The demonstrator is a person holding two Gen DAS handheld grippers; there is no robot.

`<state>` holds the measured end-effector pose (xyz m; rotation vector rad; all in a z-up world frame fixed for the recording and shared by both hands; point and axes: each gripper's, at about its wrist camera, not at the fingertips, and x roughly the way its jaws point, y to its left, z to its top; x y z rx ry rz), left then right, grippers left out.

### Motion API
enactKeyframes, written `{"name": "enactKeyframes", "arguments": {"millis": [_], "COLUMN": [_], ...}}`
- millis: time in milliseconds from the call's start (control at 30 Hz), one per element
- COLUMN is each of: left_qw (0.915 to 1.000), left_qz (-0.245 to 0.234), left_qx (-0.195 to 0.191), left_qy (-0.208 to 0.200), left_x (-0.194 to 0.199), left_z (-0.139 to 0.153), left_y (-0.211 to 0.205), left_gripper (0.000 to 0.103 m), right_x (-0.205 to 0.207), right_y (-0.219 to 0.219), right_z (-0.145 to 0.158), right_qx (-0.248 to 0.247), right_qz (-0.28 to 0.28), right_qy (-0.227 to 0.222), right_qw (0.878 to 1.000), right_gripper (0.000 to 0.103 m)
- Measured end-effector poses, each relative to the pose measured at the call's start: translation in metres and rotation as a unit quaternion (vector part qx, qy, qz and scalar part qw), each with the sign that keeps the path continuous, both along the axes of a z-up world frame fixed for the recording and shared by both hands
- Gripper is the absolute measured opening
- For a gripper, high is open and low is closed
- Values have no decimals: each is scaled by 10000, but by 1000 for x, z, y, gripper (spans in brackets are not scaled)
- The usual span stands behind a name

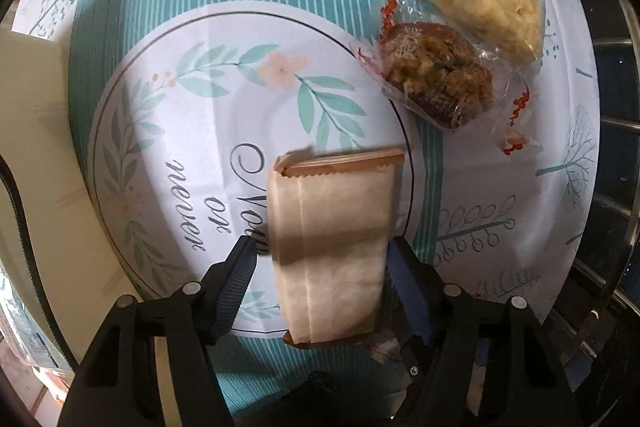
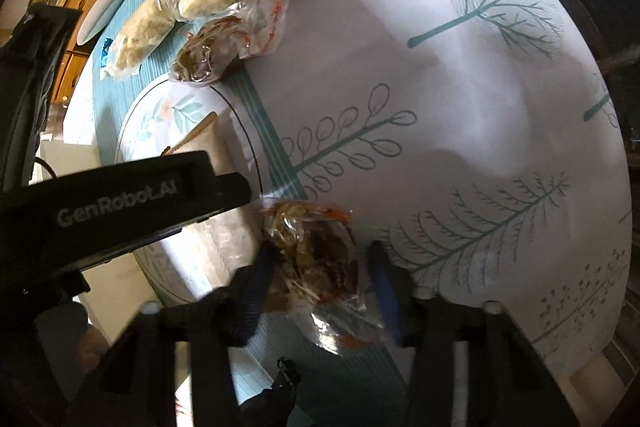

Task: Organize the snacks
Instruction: 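Lift the nut bag with the right tool while the left tool regrips the brown paper pack, then carry the brown paper pack and nut bag into the white tray and open both tools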

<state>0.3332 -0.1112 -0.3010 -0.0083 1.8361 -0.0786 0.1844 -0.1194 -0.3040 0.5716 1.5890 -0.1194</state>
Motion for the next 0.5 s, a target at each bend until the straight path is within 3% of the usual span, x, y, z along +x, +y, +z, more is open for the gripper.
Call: {"name": "enactKeyframes", "arguments": {"millis": [133,300,500], "left_qw": [10000,9997,9997], "left_qz": [-23,-45,-34], "left_qx": [94,216,211], "left_qy": [-4,-61,66], "left_x": [-4,-9,-16], "left_z": [-1,1,1], "left_y": [-5,-5,8], "left_gripper": [65,54,54], "right_x": [0,-10,-17], "right_y": [3,-10,-19], "right_z": [-3,-3,-4], "right_qx": [-38,41,53], "right_qz": [26,-181,-297], "right_qy": [2,24,85], "right_qw": [10000,9998,9995], "right_gripper": [36,36,36]}}
